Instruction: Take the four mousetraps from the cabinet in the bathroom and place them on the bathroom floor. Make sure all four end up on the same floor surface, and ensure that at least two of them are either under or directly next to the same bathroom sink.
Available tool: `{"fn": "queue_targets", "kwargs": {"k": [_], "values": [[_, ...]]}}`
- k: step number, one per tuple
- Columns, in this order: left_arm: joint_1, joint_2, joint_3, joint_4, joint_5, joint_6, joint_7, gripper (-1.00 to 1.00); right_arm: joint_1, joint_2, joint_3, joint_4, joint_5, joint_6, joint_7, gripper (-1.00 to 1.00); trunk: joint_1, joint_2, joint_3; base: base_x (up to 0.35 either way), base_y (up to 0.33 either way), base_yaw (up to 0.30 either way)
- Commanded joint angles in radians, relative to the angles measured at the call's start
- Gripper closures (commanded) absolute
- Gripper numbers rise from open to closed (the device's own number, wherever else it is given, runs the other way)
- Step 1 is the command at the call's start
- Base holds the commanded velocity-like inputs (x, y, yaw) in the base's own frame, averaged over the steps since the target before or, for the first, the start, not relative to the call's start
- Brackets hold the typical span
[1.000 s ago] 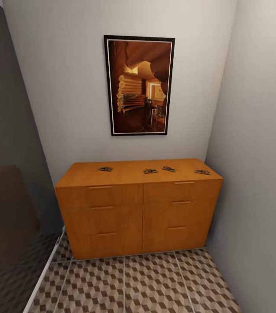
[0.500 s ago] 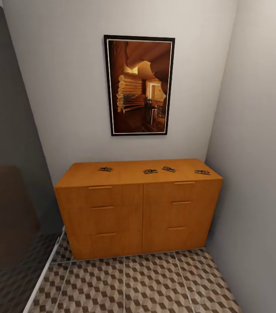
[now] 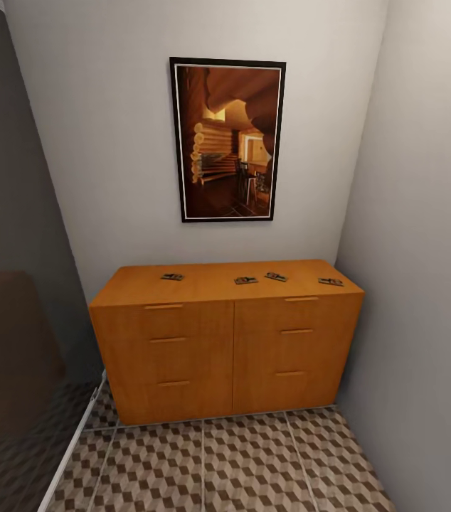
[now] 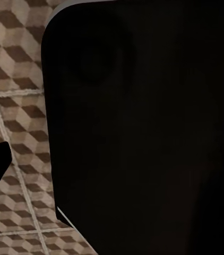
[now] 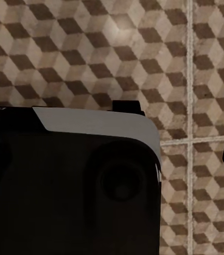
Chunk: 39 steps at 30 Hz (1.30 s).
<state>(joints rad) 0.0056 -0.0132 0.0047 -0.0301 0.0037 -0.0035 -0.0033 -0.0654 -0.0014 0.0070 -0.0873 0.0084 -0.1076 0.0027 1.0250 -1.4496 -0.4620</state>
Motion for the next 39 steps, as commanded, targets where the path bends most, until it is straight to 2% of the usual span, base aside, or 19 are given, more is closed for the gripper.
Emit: {"fn": "queue_targets", "kwargs": {"k": [1,14,18,22,26,32,39], "values": [[0.001,0.001,0.001,-0.002,0.001,0.0,0.0,-1.0,-0.001,0.0,0.001,0.001,0.002,-0.003,0.0,-1.0,0.0,0.0,-0.001,0.0,0.0,0.0],[0.001,0.006,0.014,-0.029,0.002,0.003,0.004,-1.0,-0.001,-0.002,0.005,-0.004,0.043,-0.003,0.001,-1.0,0.0,0.0,-0.001,0.0,0.0,0.0],[0.024,0.029,0.017,-0.006,-0.02,-0.02,-0.015,-1.0,0.023,-0.018,-0.019,0.018,0.027,-0.009,0.006,-1.0,0.0,0.0,-0.001,0.0,0.0,0.0],[0.047,0.024,0.016,0.017,-0.043,-0.02,-0.012,-1.0,0.046,-0.017,-0.041,0.041,0.027,-0.016,0.008,-1.0,0.0,0.0,-0.001,0.0,0.0,0.0],[0.07,0.02,0.039,0.016,-0.031,-0.013,-0.01,-1.0,0.059,-0.039,-0.049,0.038,0.016,-0.038,0.012,-1.0,0.0,0.0,-0.001,0.0,0.0,0.0],[0.104,0.043,0.073,-0.017,0.002,0.013,-0.01,-1.0,0.044,-0.073,-0.049,0.004,0.017,-0.041,0.04,-1.0,0.0,0.0,-0.001,0.0,0.0,0.0],[0.063,0.042,0.112,-0.057,0.015,0.052,-0.01,-1.0,0.035,-0.112,-0.048,-0.036,0.022,-0.002,0.079,-1.0,0.0,0.0,-0.001,0.0,0.0,0.0]]}}
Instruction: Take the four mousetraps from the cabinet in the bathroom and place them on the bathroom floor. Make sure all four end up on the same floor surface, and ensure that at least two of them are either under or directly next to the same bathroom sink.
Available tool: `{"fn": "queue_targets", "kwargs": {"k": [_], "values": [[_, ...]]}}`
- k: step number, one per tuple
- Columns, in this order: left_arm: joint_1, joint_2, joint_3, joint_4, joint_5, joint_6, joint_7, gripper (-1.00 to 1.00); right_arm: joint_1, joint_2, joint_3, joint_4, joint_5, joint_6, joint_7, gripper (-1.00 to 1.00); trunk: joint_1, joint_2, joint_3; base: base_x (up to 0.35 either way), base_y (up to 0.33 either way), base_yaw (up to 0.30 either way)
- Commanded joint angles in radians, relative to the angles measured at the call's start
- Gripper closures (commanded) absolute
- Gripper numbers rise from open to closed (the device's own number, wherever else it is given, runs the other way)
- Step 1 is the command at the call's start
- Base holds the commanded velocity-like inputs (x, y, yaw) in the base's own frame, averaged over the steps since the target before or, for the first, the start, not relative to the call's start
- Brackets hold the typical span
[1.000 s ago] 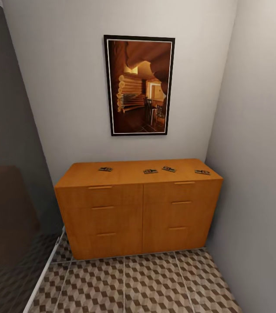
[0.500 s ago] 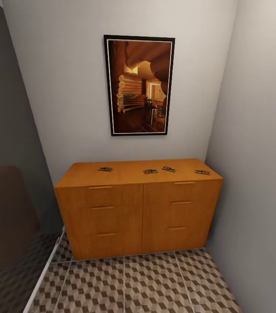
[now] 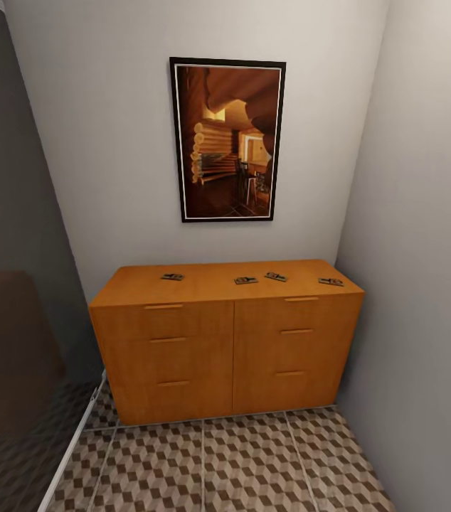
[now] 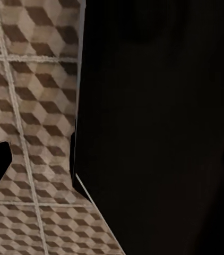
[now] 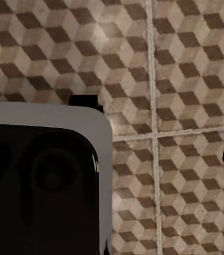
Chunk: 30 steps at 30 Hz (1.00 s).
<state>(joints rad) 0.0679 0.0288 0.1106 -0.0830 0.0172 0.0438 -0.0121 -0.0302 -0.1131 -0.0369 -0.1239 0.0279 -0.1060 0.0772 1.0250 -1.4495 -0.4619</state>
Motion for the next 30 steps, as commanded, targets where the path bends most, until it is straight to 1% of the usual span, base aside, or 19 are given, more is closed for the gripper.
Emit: {"fn": "queue_targets", "kwargs": {"k": [1,5,7,8,9,12,16,17,18,20,21,22,23,24,26,28,29,30], "values": [[-0.005,-0.003,0.012,-0.009,0.002,0.01,-0.001,-1.0,-0.002,-0.006,-0.004,-0.005,0.003,0.002,0.01,-1.0,0.0,0.0,-0.001,0.0,0.0,0.0],[-0.028,-0.025,0.034,-0.032,0.001,0.033,0.003,-1.0,-0.004,-0.028,-0.001,-0.027,0.003,0.025,0.032,-1.0,0.0,0.0,-0.001,0.0,0.0,0.0],[-0.039,-0.036,0.045,-0.043,-0.001,0.044,0.005,-1.0,-0.009,-0.039,0.006,-0.039,0.002,0.036,0.044,-1.0,0.0,0.0,-0.001,0.0,0.0,0.0],[-0.045,-0.041,0.051,-0.049,0.0,0.05,0.005,-1.0,-0.015,-0.033,0.012,-0.044,0.002,0.042,0.049,-1.0,0.0,0.0,-0.001,0.0,0.0,0.0],[-0.051,-0.047,0.057,-0.054,0.0,0.055,0.005,-1.0,-0.019,-0.033,0.018,-0.05,0.002,0.047,0.055,-1.0,0.0,0.0,-0.001,0.0,0.0,0.0],[-0.068,-0.064,0.039,-0.071,0.003,0.072,0.005,-1.0,-0.036,-0.016,0.035,-0.067,0.001,0.064,0.067,-1.0,0.0,0.0,-0.001,0.0,0.0,0.0],[-0.091,-0.086,0.016,-0.094,0.005,0.094,0.007,-1.0,-0.059,0.007,0.058,-0.09,-0.005,0.086,0.044,-1.0,0.0,0.0,-0.001,0.0,0.0,0.0],[-0.616,-0.144,-0.045,-0.957,0.005,0.969,0.007,-1.0,-0.446,0.054,0.064,-1.159,-0.007,1.019,-0.001,-1.0,0.0,0.0,-0.001,0.0,0.0,0.0],[-0.648,-0.145,-0.048,-0.945,0.005,0.971,0.007,-1.0,-0.49,0.058,0.064,-1.132,-0.008,1.026,-0.013,-1.0,0.0,0.0,-0.001,0.0,0.0,0.0],[-0.786,-0.146,-0.054,-0.873,0.007,0.975,0.006,-1.0,-0.67,0.067,0.064,-1.01,-0.011,1.046,-0.047,-1.0,0.0,0.0,-0.001,0.0,0.0,0.0],[-0.819,-0.146,-0.054,-0.851,0.009,0.975,0.006,-1.0,-0.712,0.069,0.064,-0.977,-0.012,1.049,-0.052,-1.0,0.0,0.0,-0.001,0.0,0.0,0.0],[-0.883,-0.146,-0.054,-0.802,0.015,0.976,0.006,-1.0,-0.79,0.071,0.064,-0.911,-0.013,1.053,-0.059,-1.0,0.0,0.0,-0.001,0.0,0.0,0.0],[-0.914,-0.146,-0.053,-0.776,0.019,0.976,0.006,-1.0,-0.826,0.072,0.064,-0.88,-0.013,1.054,-0.061,-1.0,0.0,0.0,-0.001,0.0,0.0,0.0],[-0.975,-0.145,-0.051,-0.724,0.031,0.975,0.007,-1.0,-0.892,0.075,0.064,-0.821,-0.013,1.055,-0.065,-1.0,0.0,0.0,-0.001,0.0,0.0,0.0],[-1.035,-0.144,-0.047,-0.671,0.045,0.974,0.007,-1.0,-0.951,0.079,0.064,-0.77,-0.014,1.056,-0.068,-1.0,0.0,0.0,-0.001,0.0,0.0,0.0],[-1.149,-0.141,-0.026,-0.574,0.068,0.972,0.015,-1.0,-1.05,0.097,0.065,-0.685,-0.012,1.055,-0.076,-1.0,0.0,0.0,-0.001,0.0,0.0,0.0],[-1.175,-0.14,-0.017,-0.553,0.071,0.972,0.019,-1.0,-1.072,0.101,0.065,-0.666,-0.011,1.055,-0.081,-1.0,0.0,0.0,-0.001,0.0,0.0,0.0],[-1.224,-0.138,0.002,-0.517,0.076,0.971,0.033,-1.0,-1.118,0.109,0.065,-0.634,-0.01,1.055,-0.099,-1.0,0.0,0.0,-0.001,0.0,0.0,0.0]]}}
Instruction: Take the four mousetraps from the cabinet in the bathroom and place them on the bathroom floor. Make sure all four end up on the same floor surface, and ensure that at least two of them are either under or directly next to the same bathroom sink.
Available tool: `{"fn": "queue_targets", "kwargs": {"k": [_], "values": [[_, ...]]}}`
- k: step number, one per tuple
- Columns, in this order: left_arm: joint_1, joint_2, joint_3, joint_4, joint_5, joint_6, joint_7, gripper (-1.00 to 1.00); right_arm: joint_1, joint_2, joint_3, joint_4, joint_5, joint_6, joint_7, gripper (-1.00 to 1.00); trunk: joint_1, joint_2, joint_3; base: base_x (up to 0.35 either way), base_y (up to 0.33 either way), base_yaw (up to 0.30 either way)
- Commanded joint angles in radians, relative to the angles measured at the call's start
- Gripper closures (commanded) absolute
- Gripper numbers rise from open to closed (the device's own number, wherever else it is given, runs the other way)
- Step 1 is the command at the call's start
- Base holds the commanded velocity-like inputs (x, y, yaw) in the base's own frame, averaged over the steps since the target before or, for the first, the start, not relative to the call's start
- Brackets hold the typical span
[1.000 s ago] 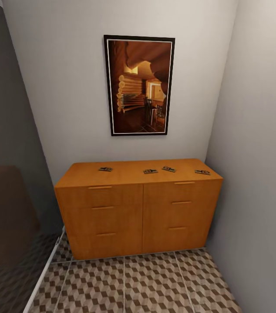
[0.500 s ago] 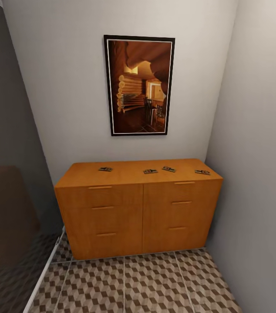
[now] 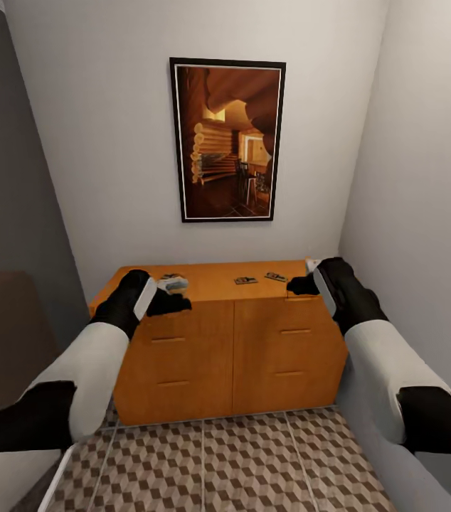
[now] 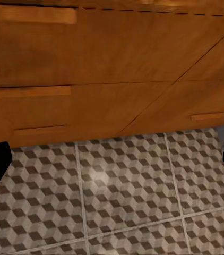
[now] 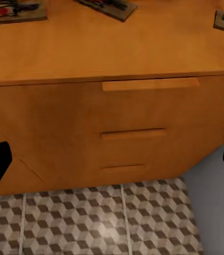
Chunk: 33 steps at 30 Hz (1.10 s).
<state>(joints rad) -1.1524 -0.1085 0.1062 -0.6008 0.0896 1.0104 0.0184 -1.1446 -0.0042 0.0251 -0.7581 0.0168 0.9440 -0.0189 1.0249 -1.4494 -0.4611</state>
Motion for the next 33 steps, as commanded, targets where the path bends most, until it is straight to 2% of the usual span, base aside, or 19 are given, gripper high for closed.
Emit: {"fn": "queue_targets", "kwargs": {"k": [1,4,6,7,10,14,16,17,33], "values": [[-0.027,0.0,0.016,0.015,0.005,0.004,0.012,-1.0,-0.026,0.002,0.003,0.015,0.001,0.004,-0.015,-1.0,0.0,-0.001,-0.002,0.0,0.0,0.0],[-0.13,0.003,0.065,0.062,0.009,0.003,0.093,-1.0,-0.133,0.016,0.002,0.09,-0.002,-0.009,-0.096,-1.0,0.0,-0.001,-0.002,0.0,0.0,0.0],[-0.162,0.003,0.078,0.072,0.011,0.003,0.135,-1.0,-0.167,0.028,0.002,0.121,-0.001,-0.025,-0.127,-1.0,0.0,-0.001,-0.002,0.0,0.0,0.0],[-0.19,0.003,0.087,0.079,0.012,0.003,0.179,-1.0,-0.197,0.039,0.002,0.152,-0.001,-0.049,-0.153,-1.0,0.0,-0.001,-0.002,0.0,0.0,0.0],[-0.227,0.001,0.096,0.088,0.014,0.004,0.259,-1.0,-0.241,0.056,0.002,0.209,-0.001,-0.09,-0.194,-1.0,0.0,-0.001,-0.002,0.0,0.0,0.0],[-0.239,0.0,0.1,0.095,0.016,0.005,0.319,-1.0,-0.264,0.065,0.002,0.28,-0.002,-0.118,-0.235,-1.0,0.0,-0.001,-0.002,0.0,0.0,0.0],[-0.237,0.002,0.1,0.102,0.016,0.005,0.329,-1.0,-0.269,0.067,-0.002,0.297,-0.005,-0.119,-0.243,-1.0,0.0,-0.001,-0.002,0.0,0.0,0.0],[-0.231,0.004,0.101,0.109,0.016,0.006,0.339,-1.0,-0.272,0.069,-0.019,0.313,-0.022,-0.114,-0.25,-1.0,0.0,-0.001,-0.002,0.0,0.0,0.0],[-0.231,-0.007,0.094,0.104,0.015,0.008,0.341,-1.0,-0.273,0.067,-0.026,0.316,-0.029,-0.099,-0.245,-1.0,0.0,-0.001,-0.002,0.0,0.0,0.0]]}}
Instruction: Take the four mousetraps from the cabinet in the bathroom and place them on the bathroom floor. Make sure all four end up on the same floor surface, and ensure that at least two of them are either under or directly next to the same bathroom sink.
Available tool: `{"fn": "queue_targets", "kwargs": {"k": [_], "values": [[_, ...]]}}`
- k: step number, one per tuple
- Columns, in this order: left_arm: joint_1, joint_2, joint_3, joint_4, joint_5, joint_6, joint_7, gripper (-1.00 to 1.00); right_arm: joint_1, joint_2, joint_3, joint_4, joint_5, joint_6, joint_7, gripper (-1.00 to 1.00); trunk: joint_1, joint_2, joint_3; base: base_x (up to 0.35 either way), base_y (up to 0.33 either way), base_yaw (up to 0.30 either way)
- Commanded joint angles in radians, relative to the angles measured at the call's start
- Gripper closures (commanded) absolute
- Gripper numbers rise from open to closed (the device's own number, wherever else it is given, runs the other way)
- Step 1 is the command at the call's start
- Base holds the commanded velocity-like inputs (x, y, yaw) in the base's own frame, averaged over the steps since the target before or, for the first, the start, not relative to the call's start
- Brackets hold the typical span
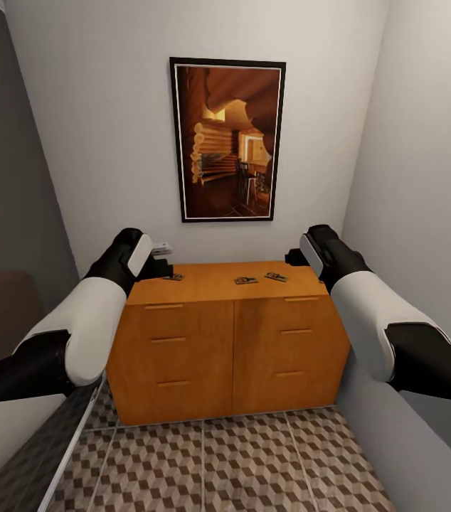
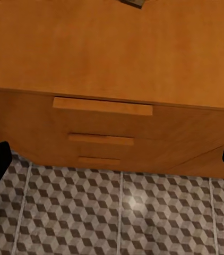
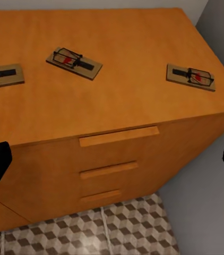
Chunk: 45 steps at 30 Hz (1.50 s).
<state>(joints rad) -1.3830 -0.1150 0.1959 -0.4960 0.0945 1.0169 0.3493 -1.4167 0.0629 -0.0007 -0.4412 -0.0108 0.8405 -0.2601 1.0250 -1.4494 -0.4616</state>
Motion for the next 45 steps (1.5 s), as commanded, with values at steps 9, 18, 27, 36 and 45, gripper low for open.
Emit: {"fn": "queue_targets", "kwargs": {"k": [9,18,27,36,45], "values": [[-0.001,-0.005,0.004,0.005,0.01,0.003,0.01,-1.0,0.006,0.007,-0.005,0.001,-0.025,0.003,-0.001,-1.0,0.0,-0.001,-0.001,0.0,0.0,0.0],[0.002,-0.008,0.004,0.008,0.011,0.004,0.01,-1.0,0.009,0.025,-0.003,0.003,-0.177,0.002,-0.008,-1.0,0.0,-0.001,-0.001,0.0,0.0,0.0],[0.002,-0.01,0.004,0.008,0.011,0.005,0.009,-1.0,0.01,0.024,0.0,0.002,-0.212,0.003,-0.01,-1.0,0.0,-0.001,-0.001,0.156,0.0,0.0],[0.002,-0.012,0.004,0.003,0.011,0.006,0.009,-1.0,0.01,0.023,0.002,0.001,-0.214,0.003,-0.01,-1.0,0.0,-0.001,-0.001,0.106,0.0,0.0],[0.002,-0.012,0.004,0.001,0.011,0.005,0.009,-1.0,0.01,0.027,0.002,0.002,-0.216,0.003,-0.009,-1.0,0.0,-0.001,-0.001,0.094,0.0,0.0]]}}
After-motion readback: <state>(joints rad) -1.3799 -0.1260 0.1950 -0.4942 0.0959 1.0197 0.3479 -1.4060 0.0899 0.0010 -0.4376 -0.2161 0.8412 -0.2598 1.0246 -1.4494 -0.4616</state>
